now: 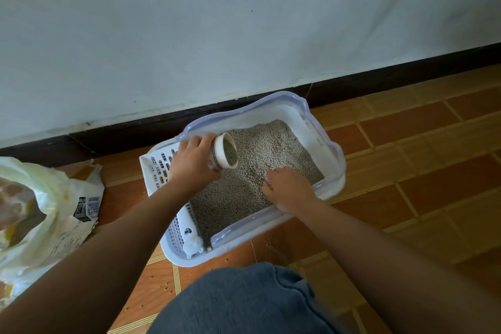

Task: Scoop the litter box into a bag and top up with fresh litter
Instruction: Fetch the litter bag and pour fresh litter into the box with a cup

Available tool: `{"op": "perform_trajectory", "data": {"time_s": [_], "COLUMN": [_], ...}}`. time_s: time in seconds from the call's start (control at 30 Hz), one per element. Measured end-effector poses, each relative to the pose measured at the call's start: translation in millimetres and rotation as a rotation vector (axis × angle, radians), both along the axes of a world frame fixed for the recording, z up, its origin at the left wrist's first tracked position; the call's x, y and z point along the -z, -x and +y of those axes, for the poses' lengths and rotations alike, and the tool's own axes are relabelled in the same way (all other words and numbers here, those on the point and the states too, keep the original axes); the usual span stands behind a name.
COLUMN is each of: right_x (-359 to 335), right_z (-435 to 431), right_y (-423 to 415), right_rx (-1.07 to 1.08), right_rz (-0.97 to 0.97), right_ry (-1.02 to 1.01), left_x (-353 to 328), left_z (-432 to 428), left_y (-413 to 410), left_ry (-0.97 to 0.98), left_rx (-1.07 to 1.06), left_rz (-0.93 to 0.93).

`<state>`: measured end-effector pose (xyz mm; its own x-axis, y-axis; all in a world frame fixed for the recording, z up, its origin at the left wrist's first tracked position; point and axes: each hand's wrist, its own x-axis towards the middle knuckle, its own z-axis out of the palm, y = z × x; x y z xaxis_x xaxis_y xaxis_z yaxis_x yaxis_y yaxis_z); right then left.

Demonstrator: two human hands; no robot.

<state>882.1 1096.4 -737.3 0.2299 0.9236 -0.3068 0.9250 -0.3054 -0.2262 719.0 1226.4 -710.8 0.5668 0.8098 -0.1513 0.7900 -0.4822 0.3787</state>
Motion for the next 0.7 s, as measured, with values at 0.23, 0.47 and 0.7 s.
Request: {"op": "perform_trajectory", "data": {"time_s": [0.23,0.47,0.7], "right_x": [1.1,2.1,4.2], "right_z": [-1.2,0.6,0.8], "right_y": [-0.3,0.6,0.8], "right_rx": [0.002,0.009,0.024], "right_rz": [0.01,0.027,0.033], "right_ry": [-0.023,-0.021,-0.016], "left_x": [6.2,8.6,7.8], "left_z": [-2.8,-1.8,-4.6], "left_y": [-6.5,-5.1,-6.8], "left_ry": [-0.133,-0.205,-0.239], "left_rx": [0.111,0.162,0.232], "left_rz": [0.191,0.291,0.312]}}
